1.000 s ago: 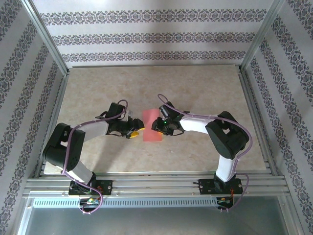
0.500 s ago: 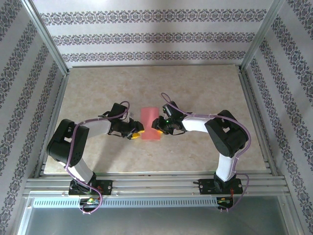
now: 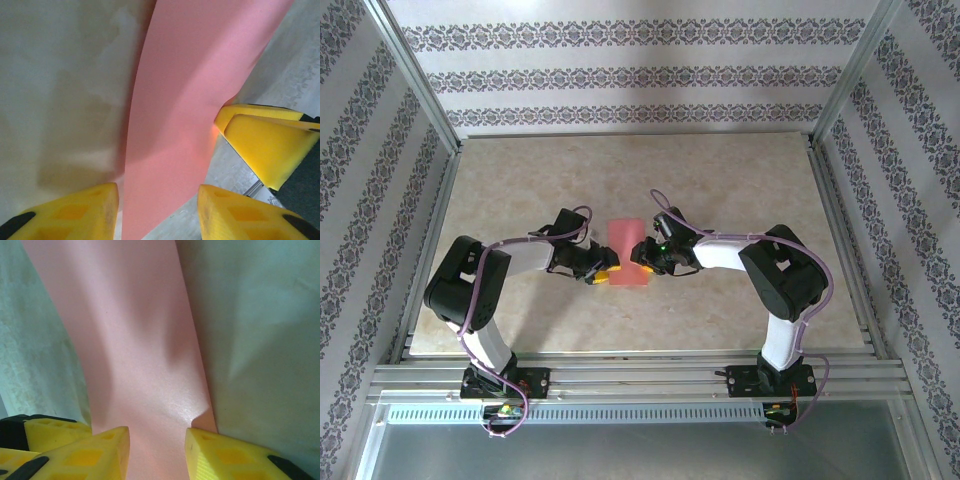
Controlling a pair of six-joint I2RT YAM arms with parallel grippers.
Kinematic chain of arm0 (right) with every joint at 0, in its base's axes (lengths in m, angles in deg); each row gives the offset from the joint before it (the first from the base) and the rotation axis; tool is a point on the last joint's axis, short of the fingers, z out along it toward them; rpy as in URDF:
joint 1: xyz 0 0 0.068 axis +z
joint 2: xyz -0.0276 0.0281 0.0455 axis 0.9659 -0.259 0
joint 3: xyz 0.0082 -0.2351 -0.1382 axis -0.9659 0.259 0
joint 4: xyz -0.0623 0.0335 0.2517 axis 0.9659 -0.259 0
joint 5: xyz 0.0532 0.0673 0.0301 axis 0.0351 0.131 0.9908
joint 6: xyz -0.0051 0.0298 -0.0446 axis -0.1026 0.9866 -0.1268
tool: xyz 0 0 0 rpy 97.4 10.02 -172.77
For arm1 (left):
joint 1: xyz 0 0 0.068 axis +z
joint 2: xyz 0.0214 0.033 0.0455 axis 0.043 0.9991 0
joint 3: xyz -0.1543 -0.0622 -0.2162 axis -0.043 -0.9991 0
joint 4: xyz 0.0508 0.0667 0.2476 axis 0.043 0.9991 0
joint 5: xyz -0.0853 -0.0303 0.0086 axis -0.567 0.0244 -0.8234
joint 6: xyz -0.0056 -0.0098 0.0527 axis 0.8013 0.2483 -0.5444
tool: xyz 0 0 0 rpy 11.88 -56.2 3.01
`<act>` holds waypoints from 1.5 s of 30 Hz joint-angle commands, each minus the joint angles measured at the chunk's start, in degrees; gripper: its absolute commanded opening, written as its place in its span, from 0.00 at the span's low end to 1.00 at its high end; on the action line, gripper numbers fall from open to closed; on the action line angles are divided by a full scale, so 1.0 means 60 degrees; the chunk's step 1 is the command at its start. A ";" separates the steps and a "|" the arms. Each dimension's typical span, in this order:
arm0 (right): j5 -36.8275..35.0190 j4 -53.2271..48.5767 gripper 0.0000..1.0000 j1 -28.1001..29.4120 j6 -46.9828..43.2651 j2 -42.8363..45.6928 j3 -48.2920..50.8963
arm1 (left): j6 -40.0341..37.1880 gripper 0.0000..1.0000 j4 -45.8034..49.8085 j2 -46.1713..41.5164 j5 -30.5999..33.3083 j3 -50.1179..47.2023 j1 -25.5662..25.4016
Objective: Fold a paper plane with a square sheet of paper (pick it up from the middle)
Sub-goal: Third fold the triangle at the center of the table.
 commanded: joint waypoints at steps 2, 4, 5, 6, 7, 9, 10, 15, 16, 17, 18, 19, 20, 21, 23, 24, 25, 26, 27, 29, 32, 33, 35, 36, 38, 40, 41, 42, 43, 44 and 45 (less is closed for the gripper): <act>-0.0235 -0.0452 0.38 -0.0028 -0.0008 -0.0279 0.0317 | 0.0270 0.40 -0.0432 0.0195 -0.0374 0.0140 -0.0093; -0.0219 -0.0447 0.38 -0.0023 -0.0025 -0.0297 0.0328 | 0.0341 0.36 -0.0698 0.0210 -0.0502 0.0138 -0.0093; -0.0218 -0.0447 0.38 -0.0046 -0.0041 -0.0297 0.0331 | 0.0357 0.36 -0.0736 0.0197 -0.0480 0.0128 -0.0090; -0.0220 -0.0444 0.38 -0.0043 -0.0057 -0.0304 0.0350 | 0.0336 0.35 -0.0733 0.0188 -0.0451 0.0152 -0.0079; -0.0218 -0.0441 0.38 -0.0044 -0.0066 -0.0311 0.0346 | 0.0310 0.35 -0.0712 0.0195 -0.0418 0.0154 -0.0050; -0.0204 -0.0443 0.38 -0.0052 -0.0119 -0.0324 0.0346 | 0.0224 0.34 -0.0708 0.0261 -0.0410 0.0131 0.0043; -0.0190 -0.0425 0.38 -0.0052 -0.0168 -0.0333 0.0324 | 0.0193 0.33 -0.0730 0.0314 -0.0417 0.0138 0.0116; -0.0105 -0.0420 0.38 -0.0064 -0.0326 -0.0429 0.0244 | 0.0359 0.29 -0.1178 0.0608 -0.0597 0.0262 0.0243; -0.0101 -0.0410 0.38 -0.0063 -0.0365 -0.0421 0.0244 | 0.0435 0.28 -0.1293 0.0671 -0.0681 0.0271 0.0247; -0.0087 -0.0416 0.38 -0.0052 -0.0396 -0.0416 0.0244 | 0.0470 0.27 -0.1340 0.0706 -0.0706 0.0285 0.0252; -0.0076 -0.0418 0.39 -0.0059 -0.0430 -0.0403 0.0230 | 0.0447 0.25 -0.1298 0.0730 -0.0681 0.0324 0.0244; -0.0086 -0.0412 0.39 -0.0052 -0.0468 -0.0386 0.0240 | 0.0403 0.25 -0.1209 0.0737 -0.0637 0.0354 0.0245; -0.0086 -0.0410 0.39 -0.0056 -0.0497 -0.0359 0.0243 | 0.0349 0.24 -0.1131 0.0737 -0.0614 0.0387 0.0264; -0.0087 -0.0395 0.39 -0.0052 -0.0557 -0.0326 0.0244 | 0.0325 0.24 -0.1082 0.0725 -0.0564 0.0403 0.0277; -0.0101 -0.0381 0.39 -0.0056 -0.0640 -0.0284 0.0244 | 0.0310 0.23 -0.1079 0.0692 -0.0552 0.0416 0.0307; -0.0081 -0.0381 0.39 -0.0052 -0.0706 -0.0268 0.0244 | 0.0318 0.23 -0.1072 0.0682 -0.0529 0.0428 0.0323; -0.0065 -0.0366 0.39 -0.0052 -0.0772 -0.0254 0.0244 | 0.0319 0.21 -0.1060 0.0679 -0.0494 0.0423 0.0324; -0.0058 -0.0366 0.38 -0.0052 -0.0832 -0.0231 0.0244 | 0.0312 0.20 -0.1065 0.0678 -0.0472 0.0429 0.0331; -0.0057 -0.0353 0.38 -0.0056 -0.0909 -0.0210 0.0245 | 0.0310 0.18 -0.1058 0.0692 -0.0458 0.0428 0.0335; -0.0057 -0.0324 0.38 -0.0052 -0.1098 -0.0126 0.0215 | 0.0314 0.15 -0.0992 0.0701 -0.0422 0.0431 0.0349; -0.0057 -0.0282 0.37 -0.0067 -0.1608 0.0113 0.0108 | 0.0388 0.09 -0.0898 0.0666 -0.0386 0.0423 0.0349; -0.0057 -0.0278 0.38 -0.0074 -0.1876 0.0240 0.0044 | 0.0450 0.07 -0.0889 0.0625 -0.0365 0.0432 0.0348; 0.0011 -0.0235 0.43 -0.0081 -0.2575 0.0562 -0.0061 | 0.0639 0.04 -0.0887 0.0536 -0.0367 0.0419 0.0353; 0.0008 -0.0238 0.47 -0.0085 -0.3024 0.0758 -0.0106 | 0.0750 0.03 -0.0884 0.0479 -0.0364 0.0404 0.0347; -0.0097 -0.0227 0.54 -0.0085 -0.3904 0.1168 -0.0097 | 0.0976 0.03 -0.0897 0.0380 -0.0368 0.0372 0.0354; -0.0249 -0.0185 0.58 -0.0008 -0.5039 0.1585 0.0024 | 0.1161 0.03 -0.0795 0.0292 -0.0292 0.0371 0.0351; -0.0445 -0.0117 0.58 0.0069 -0.5557 0.1794 0.0150 | 0.1259 0.03 -0.0764 0.0251 -0.0247 0.0353 0.0349; -0.0750 -0.0062 0.59 0.0220 -0.6175 0.2026 0.0307 | 0.1367 0.03 -0.0752 0.0202 -0.0209 0.0337 0.0352; -0.1236 -0.0058 0.60 0.0415 -0.6765 0.2250 0.0432 | 0.1519 0.03 -0.0768 0.0153 -0.0151 0.0297 0.0349; -0.1712 -0.0038 0.60 0.0589 -0.7256 0.2417 0.0533 | 0.1660 0.03 -0.0801 0.0126 -0.0121 0.0275 0.0347; -0.2137 0.0079 0.60 0.0834 -0.7737 0.2572 0.0674 | 0.1814 0.03 -0.0854 0.0097 -0.0079 0.0227 0.0338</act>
